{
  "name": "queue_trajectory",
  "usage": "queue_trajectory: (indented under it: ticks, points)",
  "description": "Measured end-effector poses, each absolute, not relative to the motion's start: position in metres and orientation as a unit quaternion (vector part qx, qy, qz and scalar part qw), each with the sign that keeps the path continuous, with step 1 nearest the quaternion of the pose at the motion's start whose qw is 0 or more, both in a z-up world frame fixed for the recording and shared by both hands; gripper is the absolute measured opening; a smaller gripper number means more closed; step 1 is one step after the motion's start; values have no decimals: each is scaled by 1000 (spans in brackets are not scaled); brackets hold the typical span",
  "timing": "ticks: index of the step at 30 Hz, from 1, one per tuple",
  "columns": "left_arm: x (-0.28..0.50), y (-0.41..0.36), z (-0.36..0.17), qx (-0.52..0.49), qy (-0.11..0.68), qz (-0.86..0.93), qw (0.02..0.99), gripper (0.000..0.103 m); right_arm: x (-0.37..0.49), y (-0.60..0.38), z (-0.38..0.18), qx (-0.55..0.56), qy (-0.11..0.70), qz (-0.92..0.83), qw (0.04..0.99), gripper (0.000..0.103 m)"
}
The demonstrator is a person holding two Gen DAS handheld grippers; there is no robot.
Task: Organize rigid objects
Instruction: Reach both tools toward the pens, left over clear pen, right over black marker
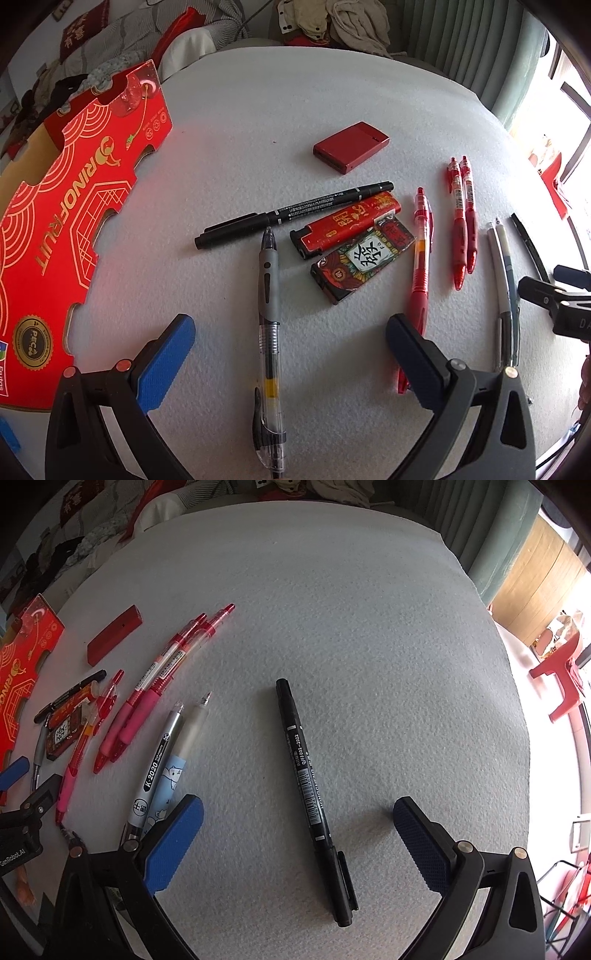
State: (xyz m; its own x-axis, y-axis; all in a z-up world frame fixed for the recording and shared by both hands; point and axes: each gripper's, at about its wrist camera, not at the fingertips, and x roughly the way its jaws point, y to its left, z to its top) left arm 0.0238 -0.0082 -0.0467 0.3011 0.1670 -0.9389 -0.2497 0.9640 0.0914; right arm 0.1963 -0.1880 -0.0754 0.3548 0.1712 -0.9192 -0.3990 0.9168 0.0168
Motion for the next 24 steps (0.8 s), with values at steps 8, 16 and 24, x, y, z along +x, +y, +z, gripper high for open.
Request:
queue_trajectory:
  ticks: [8, 16, 24]
  points:
    - [24, -5, -45, -33, 577, 127, 806, 103, 198, -190, -78, -102, 545, 179, 812, 103]
    - [24, -5, -45, -33, 577, 126, 806, 103, 202, -192, -77, -101, 550, 183, 808, 103]
    - [26, -6, -45, -35, 582, 126, 803, 103, 202, -191, -77, -101, 548, 184, 810, 103]
